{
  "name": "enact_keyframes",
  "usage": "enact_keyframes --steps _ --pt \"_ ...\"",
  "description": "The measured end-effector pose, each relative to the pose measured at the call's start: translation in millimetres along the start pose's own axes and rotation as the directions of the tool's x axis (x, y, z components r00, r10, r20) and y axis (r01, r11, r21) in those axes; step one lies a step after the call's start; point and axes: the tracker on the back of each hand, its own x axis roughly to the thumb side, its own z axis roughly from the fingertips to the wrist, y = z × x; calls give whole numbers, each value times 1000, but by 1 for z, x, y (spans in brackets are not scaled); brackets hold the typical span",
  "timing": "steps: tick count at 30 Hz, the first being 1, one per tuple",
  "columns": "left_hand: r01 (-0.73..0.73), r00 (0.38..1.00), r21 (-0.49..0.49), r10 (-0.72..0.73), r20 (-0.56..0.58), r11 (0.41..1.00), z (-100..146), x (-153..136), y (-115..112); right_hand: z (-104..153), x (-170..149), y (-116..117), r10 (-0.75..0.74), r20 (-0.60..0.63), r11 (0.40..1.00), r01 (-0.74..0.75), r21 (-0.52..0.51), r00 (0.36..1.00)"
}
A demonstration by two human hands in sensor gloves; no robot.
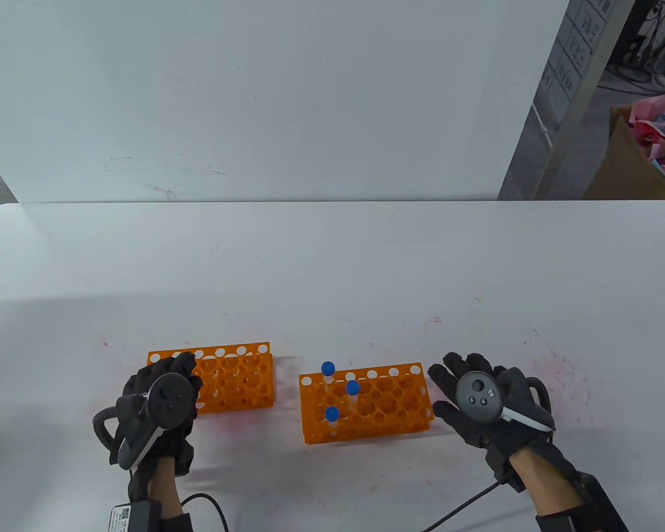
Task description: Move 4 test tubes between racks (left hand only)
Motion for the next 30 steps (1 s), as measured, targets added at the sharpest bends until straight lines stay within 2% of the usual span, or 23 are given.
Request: enact_keyframes --steps 4,30 --pt "16 1000 -29 -15 13 999 0 2 -2 0 0 0 -3 4 1000 3 2 1000" --pt "-4 1000 -69 3 -8 998 0 3 0 1 1 0 -6 10 1000 6 17 1000"
